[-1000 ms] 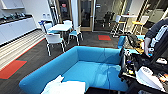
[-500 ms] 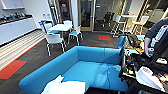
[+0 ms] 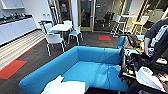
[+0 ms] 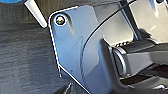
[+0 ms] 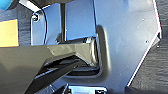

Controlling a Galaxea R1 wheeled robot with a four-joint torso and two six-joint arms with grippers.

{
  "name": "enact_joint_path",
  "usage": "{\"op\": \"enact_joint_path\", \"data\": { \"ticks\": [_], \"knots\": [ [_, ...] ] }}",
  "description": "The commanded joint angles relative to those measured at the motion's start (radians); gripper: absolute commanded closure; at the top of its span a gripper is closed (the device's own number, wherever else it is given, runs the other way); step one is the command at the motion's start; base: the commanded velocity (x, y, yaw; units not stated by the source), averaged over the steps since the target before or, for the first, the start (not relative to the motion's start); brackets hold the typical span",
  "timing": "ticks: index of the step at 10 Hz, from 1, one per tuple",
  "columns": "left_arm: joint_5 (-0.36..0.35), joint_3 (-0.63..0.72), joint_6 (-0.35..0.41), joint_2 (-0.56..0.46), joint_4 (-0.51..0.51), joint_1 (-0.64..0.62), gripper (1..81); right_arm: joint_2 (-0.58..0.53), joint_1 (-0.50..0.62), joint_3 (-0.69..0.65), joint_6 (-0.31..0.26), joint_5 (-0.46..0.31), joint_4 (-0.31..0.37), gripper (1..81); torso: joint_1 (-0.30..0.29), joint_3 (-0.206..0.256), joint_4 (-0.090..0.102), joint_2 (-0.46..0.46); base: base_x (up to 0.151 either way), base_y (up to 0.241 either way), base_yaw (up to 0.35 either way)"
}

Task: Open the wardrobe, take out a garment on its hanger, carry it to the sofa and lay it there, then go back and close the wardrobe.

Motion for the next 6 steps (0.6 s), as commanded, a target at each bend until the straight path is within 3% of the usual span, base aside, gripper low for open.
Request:
{"op": "enact_joint_path", "data": {
  "ticks": [1, 4, 6],
  "knots": [
    [0.067, 0.004, 0.01, 0.007, 0.004, -0.02, 1.0, 0.01, 0.001, 0.004, -0.007, -0.054, -0.003, 1.0, 0.001, 0.0, 0.0, 0.0, 0.0, 0.0, 0.0],
    [0.07, 0.004, 0.012, 0.004, 0.004, -0.02, 1.0, 0.011, 0.003, 0.004, -0.007, -0.054, -0.003, 1.0, 0.001, 0.0, 0.0, 0.0, 0.0, 0.0, 0.0],
    [0.07, 0.01, 0.012, 0.001, 0.004, -0.02, 1.0, 0.01, 0.001, 0.004, -0.007, -0.054, -0.003, 1.0, 0.001, 0.0, 0.0, 0.0, -0.065, 0.0, 0.0]
  ]
}}
